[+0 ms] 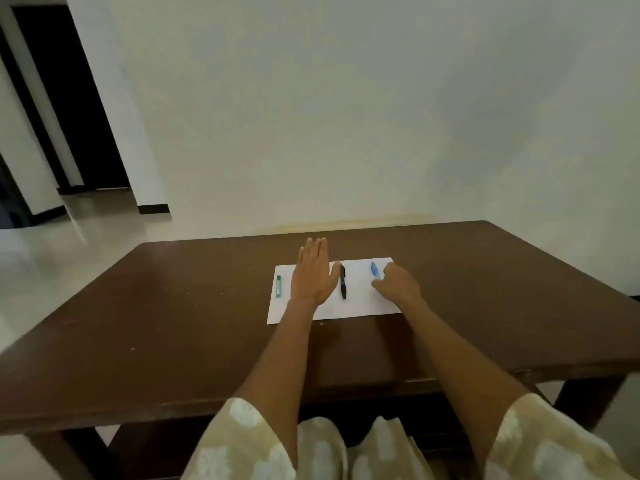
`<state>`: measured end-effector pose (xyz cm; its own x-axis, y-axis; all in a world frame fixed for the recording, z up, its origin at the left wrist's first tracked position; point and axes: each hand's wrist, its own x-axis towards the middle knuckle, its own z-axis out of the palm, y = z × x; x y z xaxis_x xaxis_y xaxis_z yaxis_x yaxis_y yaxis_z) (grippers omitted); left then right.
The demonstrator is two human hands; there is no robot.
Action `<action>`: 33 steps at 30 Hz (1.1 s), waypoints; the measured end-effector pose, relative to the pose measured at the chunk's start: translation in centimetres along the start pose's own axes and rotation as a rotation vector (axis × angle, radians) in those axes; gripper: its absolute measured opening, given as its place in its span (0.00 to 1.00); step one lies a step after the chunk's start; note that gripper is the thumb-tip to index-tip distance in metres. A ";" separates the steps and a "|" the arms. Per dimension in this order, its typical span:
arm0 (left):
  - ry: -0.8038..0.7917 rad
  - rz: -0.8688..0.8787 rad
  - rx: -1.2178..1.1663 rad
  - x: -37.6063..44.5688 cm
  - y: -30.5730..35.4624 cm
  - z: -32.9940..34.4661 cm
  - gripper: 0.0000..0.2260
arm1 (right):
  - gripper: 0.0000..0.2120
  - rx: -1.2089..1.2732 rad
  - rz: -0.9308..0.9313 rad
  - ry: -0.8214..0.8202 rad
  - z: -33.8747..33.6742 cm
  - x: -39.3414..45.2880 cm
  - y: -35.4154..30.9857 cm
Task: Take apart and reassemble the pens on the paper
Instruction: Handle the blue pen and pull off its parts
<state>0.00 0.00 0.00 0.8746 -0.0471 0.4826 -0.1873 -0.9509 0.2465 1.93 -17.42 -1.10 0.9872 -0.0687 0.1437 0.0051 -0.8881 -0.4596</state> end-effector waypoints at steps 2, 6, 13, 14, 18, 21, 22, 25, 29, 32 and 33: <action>-0.014 0.007 -0.048 -0.1 0.1 0.0 0.25 | 0.19 0.013 0.002 0.020 0.0 -0.2 -0.2; 0.025 -0.076 -0.220 0.5 0.9 0.7 0.21 | 0.20 0.118 0.034 0.100 0.5 0.1 -0.1; 0.103 -0.483 -0.910 3.5 5.8 2.0 0.16 | 0.18 0.699 0.073 0.264 1.2 0.5 0.9; 0.044 -0.535 -0.989 4.0 6.1 2.3 0.17 | 0.18 0.735 0.067 0.274 1.4 0.5 1.0; -0.140 -0.625 -1.230 5.0 6.5 3.4 0.17 | 0.18 0.756 -0.012 0.235 1.8 0.7 1.3; -0.129 -0.625 -1.282 5.1 6.3 3.7 0.11 | 0.18 0.743 -0.058 0.176 1.4 1.2 1.3; -0.131 -0.626 -1.300 5.1 6.1 3.8 0.09 | 0.17 0.736 -0.067 0.149 1.2 1.4 1.3; -0.180 -0.607 -1.333 5.2 5.6 3.8 0.03 | 0.13 0.840 -0.045 0.077 0.1 2.6 0.8; -0.275 -0.550 -1.309 5.5 5.6 3.6 0.05 | 0.10 0.842 -0.048 0.039 -2.7 5.6 -1.3; -0.303 -0.531 -1.310 5.8 5.4 3.6 0.05 | 0.13 0.703 -0.080 -0.048 -4.2 7.3 -2.7; -0.302 -0.517 -1.314 6.0 5.3 3.6 0.05 | 0.12 0.684 -0.078 -0.060 -4.5 7.7 -2.8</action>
<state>5.87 -6.45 1.18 0.9987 -0.0110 -0.0503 0.0510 0.0750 0.9959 8.77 -17.54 5.20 0.9869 0.0269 0.1593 0.1566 -0.4021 -0.9021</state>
